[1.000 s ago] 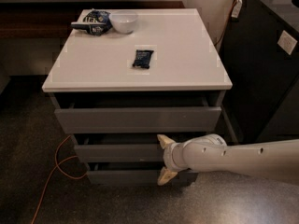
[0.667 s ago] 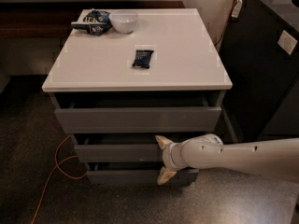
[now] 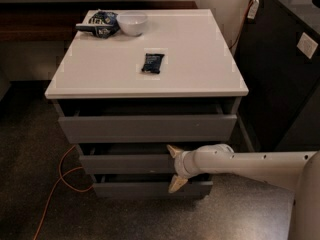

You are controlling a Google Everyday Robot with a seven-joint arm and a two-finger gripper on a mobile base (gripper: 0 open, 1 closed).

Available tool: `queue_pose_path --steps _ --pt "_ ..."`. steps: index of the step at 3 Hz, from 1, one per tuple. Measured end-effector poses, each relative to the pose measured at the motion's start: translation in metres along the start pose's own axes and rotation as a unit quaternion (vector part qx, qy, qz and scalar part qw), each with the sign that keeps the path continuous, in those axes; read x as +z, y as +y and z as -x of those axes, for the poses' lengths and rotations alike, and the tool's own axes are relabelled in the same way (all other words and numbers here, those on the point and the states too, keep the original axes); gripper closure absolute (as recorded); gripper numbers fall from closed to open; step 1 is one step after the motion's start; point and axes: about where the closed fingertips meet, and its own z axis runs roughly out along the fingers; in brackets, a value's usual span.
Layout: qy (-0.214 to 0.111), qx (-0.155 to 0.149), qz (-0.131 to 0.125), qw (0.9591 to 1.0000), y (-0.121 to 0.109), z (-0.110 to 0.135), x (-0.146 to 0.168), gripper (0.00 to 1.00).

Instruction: Open middle drawer

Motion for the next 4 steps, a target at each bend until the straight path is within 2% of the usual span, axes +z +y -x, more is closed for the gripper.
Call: queue_pose_path --steps 1,2,3,4 --pt "0.012 0.012 -0.009 0.9998 -0.012 -0.018 0.017 0.03" --pt "0.034 0.027 -0.011 0.999 -0.019 -0.032 0.025 0.25" --pt "0.042 0.042 -0.013 0.9982 -0.025 -0.034 0.023 0.57" --pt "0.042 0.044 -0.014 0.998 -0.025 -0.03 0.018 0.8"
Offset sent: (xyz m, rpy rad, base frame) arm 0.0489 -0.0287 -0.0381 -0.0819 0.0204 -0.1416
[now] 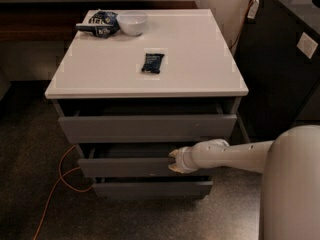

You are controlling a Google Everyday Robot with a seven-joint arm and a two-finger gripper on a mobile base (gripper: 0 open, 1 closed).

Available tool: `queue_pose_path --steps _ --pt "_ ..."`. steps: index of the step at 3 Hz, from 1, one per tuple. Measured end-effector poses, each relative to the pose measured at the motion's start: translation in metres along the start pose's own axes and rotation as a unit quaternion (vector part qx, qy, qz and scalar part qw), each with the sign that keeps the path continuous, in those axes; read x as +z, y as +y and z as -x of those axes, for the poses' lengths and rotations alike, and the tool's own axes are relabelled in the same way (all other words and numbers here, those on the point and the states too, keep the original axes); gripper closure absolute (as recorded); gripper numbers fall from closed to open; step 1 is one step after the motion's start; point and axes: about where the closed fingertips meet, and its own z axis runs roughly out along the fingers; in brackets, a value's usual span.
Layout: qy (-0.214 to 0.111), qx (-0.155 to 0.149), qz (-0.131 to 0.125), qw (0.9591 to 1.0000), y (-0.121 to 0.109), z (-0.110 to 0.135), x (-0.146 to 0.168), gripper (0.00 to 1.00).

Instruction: Open middle drawer

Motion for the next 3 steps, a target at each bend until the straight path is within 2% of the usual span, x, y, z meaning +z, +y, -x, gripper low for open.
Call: queue_pose_path --steps 1,3 --pt "-0.02 -0.006 0.015 0.9997 0.014 0.013 -0.012 1.0" --pt "-0.043 -0.01 0.036 0.9984 0.035 0.025 -0.021 1.0"
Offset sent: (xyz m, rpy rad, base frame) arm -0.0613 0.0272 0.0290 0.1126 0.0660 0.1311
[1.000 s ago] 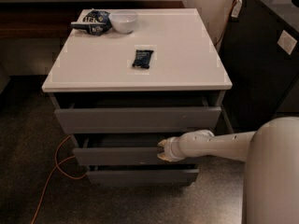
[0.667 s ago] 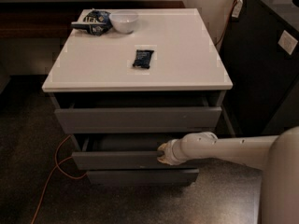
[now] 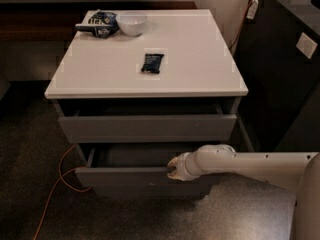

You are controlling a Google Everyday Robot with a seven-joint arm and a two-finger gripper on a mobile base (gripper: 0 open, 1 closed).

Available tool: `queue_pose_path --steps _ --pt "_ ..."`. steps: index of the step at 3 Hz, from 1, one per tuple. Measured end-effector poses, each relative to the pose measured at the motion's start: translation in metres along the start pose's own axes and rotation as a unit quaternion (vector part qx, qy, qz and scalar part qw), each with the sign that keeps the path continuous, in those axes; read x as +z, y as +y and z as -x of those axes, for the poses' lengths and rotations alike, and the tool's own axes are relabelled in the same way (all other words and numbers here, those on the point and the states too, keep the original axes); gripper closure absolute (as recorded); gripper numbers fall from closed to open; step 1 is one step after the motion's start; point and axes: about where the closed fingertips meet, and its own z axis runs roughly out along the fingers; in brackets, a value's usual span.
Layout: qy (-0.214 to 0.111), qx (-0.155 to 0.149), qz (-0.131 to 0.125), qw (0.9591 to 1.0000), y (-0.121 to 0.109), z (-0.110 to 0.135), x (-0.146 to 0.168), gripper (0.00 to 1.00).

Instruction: Open middle drawer

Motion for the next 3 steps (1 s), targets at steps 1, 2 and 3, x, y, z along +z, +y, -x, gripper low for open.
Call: queue_pose_path --steps 1,2,3 --pt "0.0 0.0 0.0 1.0 0.0 -0.0001 -0.0001 1.0" --pt "0.0 0.0 0.0 1.0 0.0009 0.0 -0.0003 1.0" --pt "0.0 0.0 0.0 1.0 0.0009 -0.0002 -0.0004 0.84"
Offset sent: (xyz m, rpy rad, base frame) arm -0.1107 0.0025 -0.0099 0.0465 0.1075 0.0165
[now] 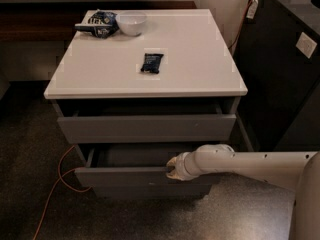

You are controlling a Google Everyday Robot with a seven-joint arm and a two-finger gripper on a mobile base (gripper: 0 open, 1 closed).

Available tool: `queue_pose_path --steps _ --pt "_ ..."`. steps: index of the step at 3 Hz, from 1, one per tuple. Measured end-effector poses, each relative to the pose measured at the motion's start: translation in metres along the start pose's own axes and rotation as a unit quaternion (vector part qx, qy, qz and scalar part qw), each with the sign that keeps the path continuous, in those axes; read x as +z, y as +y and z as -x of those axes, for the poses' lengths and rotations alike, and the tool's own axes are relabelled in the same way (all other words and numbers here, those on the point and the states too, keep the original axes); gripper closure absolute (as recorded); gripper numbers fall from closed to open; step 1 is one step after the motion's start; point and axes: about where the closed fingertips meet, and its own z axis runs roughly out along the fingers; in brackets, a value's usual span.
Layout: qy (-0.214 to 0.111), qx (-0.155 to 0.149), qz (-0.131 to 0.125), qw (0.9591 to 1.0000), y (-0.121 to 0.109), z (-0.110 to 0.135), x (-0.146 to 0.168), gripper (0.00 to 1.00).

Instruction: Open middle drawer

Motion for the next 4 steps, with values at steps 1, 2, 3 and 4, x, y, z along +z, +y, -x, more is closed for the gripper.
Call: queue_pose_path --steps 1,2,3,4 --pt "0.0 0.0 0.0 1.0 0.0 0.0 0.0 0.6" --pt "-0.003 0.003 0.001 1.0 0.007 0.001 -0.004 0.3" --pt "-0.019 0.022 0.0 0.9996 0.042 0.009 -0.025 0.07" --pt "-0.028 0.037 -0.016 0.9988 0.053 0.015 -0.046 0.0"
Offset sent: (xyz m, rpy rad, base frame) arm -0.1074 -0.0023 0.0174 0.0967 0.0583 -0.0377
